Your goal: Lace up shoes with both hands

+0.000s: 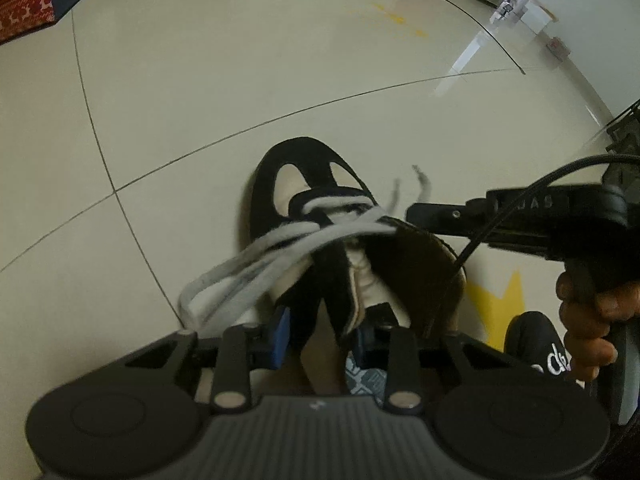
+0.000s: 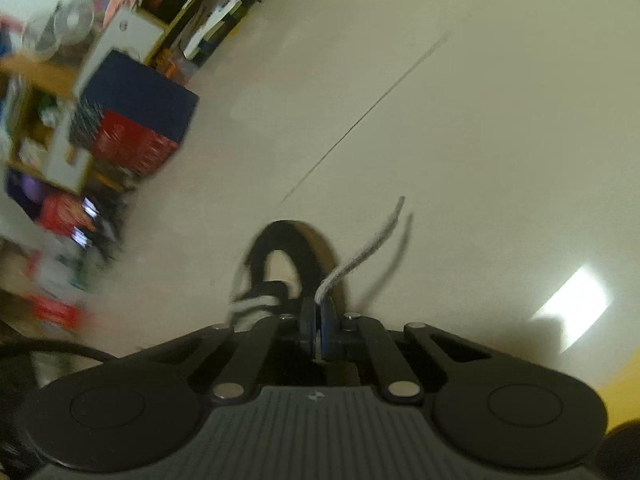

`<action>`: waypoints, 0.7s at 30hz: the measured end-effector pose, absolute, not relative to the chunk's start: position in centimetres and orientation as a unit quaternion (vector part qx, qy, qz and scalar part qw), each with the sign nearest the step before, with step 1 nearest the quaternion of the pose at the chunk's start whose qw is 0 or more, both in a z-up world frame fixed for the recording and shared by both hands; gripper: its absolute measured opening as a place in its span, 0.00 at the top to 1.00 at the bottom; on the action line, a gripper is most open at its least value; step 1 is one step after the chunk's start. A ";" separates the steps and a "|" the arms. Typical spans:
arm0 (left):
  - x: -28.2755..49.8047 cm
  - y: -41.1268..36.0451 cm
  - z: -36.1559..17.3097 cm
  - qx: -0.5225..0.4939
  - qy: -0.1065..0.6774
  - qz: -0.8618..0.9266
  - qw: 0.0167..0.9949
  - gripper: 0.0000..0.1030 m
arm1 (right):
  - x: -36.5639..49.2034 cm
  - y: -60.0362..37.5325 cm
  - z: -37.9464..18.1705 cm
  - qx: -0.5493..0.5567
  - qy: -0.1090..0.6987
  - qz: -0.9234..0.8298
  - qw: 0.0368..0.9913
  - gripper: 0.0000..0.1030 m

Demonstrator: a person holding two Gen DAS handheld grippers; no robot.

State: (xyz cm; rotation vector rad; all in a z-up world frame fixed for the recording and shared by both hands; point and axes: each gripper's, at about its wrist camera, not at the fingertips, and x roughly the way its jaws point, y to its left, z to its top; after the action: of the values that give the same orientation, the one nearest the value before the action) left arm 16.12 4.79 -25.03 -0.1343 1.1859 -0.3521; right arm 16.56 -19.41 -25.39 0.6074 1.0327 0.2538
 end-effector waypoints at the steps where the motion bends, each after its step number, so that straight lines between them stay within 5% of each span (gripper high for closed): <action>1: 16.1 4.8 -25.1 -0.063 0.555 -0.165 0.813 0.68 | 16.5 -19.4 -25.3 0.268 0.484 0.111 0.826 0.98; 21: 16.2 5.2 -25.3 -0.071 0.560 -0.163 0.809 0.67 | 15.3 -29.2 -26.5 0.155 0.448 -0.097 0.875 0.98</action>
State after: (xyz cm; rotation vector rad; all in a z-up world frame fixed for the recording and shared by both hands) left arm 16.21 5.18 -25.34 -0.1510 1.1970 -0.3488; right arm 15.31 -29.19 -26.49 0.3230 0.9343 -0.2034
